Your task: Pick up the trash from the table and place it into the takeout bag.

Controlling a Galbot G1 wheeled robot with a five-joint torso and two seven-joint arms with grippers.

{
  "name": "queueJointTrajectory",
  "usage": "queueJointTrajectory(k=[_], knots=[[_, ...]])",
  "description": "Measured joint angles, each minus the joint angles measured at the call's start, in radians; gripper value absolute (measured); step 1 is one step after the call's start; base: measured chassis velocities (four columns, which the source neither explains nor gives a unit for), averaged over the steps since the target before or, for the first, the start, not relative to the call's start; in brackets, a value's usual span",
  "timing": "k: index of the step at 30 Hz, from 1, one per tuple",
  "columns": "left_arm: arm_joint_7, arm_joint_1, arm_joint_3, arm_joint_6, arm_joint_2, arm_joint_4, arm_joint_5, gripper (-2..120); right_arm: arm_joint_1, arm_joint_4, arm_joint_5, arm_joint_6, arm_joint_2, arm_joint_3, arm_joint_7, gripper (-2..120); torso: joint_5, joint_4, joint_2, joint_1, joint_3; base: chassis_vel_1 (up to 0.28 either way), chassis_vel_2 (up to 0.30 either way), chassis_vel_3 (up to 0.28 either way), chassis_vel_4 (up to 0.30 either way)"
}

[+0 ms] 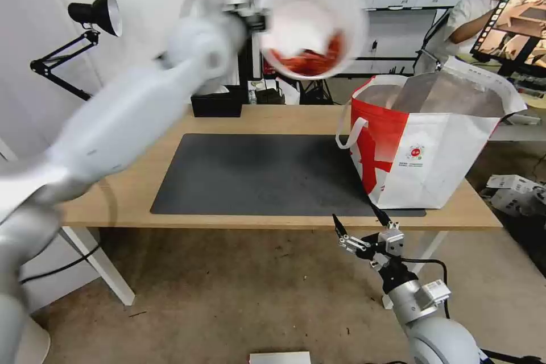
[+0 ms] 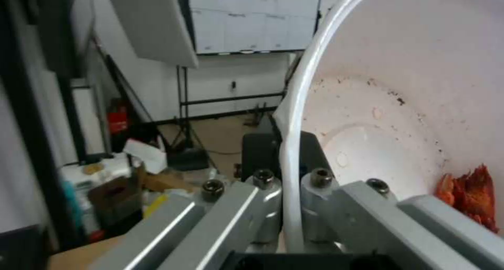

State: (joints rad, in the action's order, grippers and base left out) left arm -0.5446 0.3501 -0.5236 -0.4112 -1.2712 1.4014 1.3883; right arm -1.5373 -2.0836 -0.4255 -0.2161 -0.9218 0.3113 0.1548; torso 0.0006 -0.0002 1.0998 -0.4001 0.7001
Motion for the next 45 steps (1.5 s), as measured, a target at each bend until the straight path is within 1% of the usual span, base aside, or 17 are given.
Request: queueJointTrajectory(k=[3, 4, 7, 8, 10, 12, 14, 18, 21, 27, 30, 31, 33, 38, 41, 44, 45], knots=[[0.0, 0.028, -0.022, -0.002, -0.141, -0.091, -0.026, 0, 0.0, 0.0, 0.0, 0.0, 0.0, 0.0, 0.0, 100, -0.0002, 0.0001, 0.0, 0.0, 0.0, 0.0, 0.0, 0.0, 0.0], [0.0, 0.028, -0.022, -0.002, -0.141, -0.091, -0.026, 0, 0.0, 0.0, 0.0, 0.0, 0.0, 0.0, 0.0, 100, -0.0002, 0.0001, 0.0, 0.0, 0.0, 0.0, 0.0, 0.0, 0.0], [0.002, 0.035, -0.036, -0.002, -0.26, -0.186, -0.073, 0, 0.0, 0.0, 0.0, 0.0, 0.0, 0.0, 0.0, 100, 0.0001, -0.0002, 0.0, 0.0, 0.0, 0.0, 0.0, 0.0, 0.0], [0.002, 0.035, -0.036, -0.002, -0.26, -0.186, -0.073, 0, 0.0, 0.0, 0.0, 0.0, 0.0, 0.0, 0.0, 100, 0.0001, -0.0002, 0.0, 0.0, 0.0, 0.0, 0.0, 0.0, 0.0], [0.025, 0.035, -0.062, 0.005, -0.315, -0.253, -0.153, 0, 0.0, 0.0, 0.0, 0.0, 0.0, 0.0, 0.0, 100, 0.0, -0.0004, 0.0, 0.0, 0.0, 0.0, 0.0, 0.0, 0.0], [0.062, 0.027, -0.1, 0.044, -0.335, -0.3, -0.23, 0, 0.0, 0.0, 0.0, 0.0, 0.0, 0.0, 0.0, 100, 0.0, -0.0001, 0.0, 0.0, 0.0, 0.0, 0.0, 0.0, 0.0], [0.076, 0.02, -0.112, 0.056, -0.336, -0.306, -0.254, 0, 0.0, 0.0, 0.0, 0.0, 0.0, 0.0, 0.0, 100, -0.0002, 0.0003, 0.0, 0.0, 0.0, 0.0, 0.0, 0.0, 0.0], [0.131, -0.041, -0.152, 0.129, -0.332, -0.31, -0.401, 0, 0.0, 0.0, 0.0, 0.0, 0.0, 0.0, 0.0, 100, -0.0005, 0.0005, 0.0, 0.0, 0.0, 0.0, 0.0, 0.0, 0.0], [0.142, -0.058, -0.158, 0.147, -0.329, -0.302, -0.417, 0, 0.0, 0.0, 0.0, 0.0, 0.0, 0.0, 0.0, 100, -0.0005, 0.0004, 0.0, 0.0, 0.0, 0.0, 0.0, 0.0, 0.0], [0.137, -0.064, -0.174, 0.112, -0.327, -0.286, -0.374, 0, 0.0, 0.0, 0.0, 0.0, 0.0, 0.0, 0.0, 100, -0.0005, 0.0002, 0.0, 0.0, 0.0, 0.0, 0.0, 0.0, 0.0], [0.132, -0.063, -0.173, 0.059, -0.325, -0.281, -0.295, 0, 0.0, 0.0, 0.0, 0.0, 0.0, 0.0, 0.0, 100, -0.0005, 0.0003, 0.0, 0.0, 0.0, 0.0, 0.0, 0.0, 0.0], [0.127, -0.065, -0.163, 0.001, -0.325, -0.274, -0.227, 0, 0.0, 0.0, 0.0, 0.0, 0.0, 0.0, 0.0, 100, -0.0006, 0.0002, 0.0, 0.0, 0.0, 0.0, 0.0, 0.0, 0.0], [0.123, -0.066, -0.158, -0.044, -0.325, -0.283, -0.178, 0, 0.0, 0.0, 0.0, 0.0, 0.0, 0.0, 0.0, 100, -0.0006, 0.0, 0.0, 0.0, 0.0, 0.0, 0.0, 0.0, 0.0], [0.124, -0.076, -0.153, -0.08, -0.324, -0.308, -0.15, 3, 0.0, 0.0, 0.0, 0.0, 0.0, 0.0, 0.0, 100, -0.0006, 0.0003, 0.0, 0.0, 0.0, 0.0, 0.0, 0.0, 0.0], [0.142, -0.095, -0.129, -0.123, -0.323, -0.306, -0.107, 21, 0.0, 0.0, 0.0, 0.0, 0.0, 0.0, 0.0, 100, -0.0006, 0.0002, 0.0, 0.0, 0.0, 0.0, 0.0, 0.0, 0.0], [0.146, -0.097, -0.123, -0.126, -0.323, -0.303, -0.083, 27, 0.0, 0.0, 0.0, 0.0, 0.0, 0.0, 0.0, 100, -0.0006, 0.0002, 0.0, 0.0, 0.0, 0.0, 0.0, 0.0, 0.0], [0.149, -0.098, -0.117, -0.131, -0.323, -0.298, -0.046, 33, 0.0, 0.0, 0.0, 0.0, 0.0, 0.0, 0.0, 100, -0.0006, 0.0002, 0.0, 0.0, 0.0, 0.0, 0.0, 0.0, 0.0]])
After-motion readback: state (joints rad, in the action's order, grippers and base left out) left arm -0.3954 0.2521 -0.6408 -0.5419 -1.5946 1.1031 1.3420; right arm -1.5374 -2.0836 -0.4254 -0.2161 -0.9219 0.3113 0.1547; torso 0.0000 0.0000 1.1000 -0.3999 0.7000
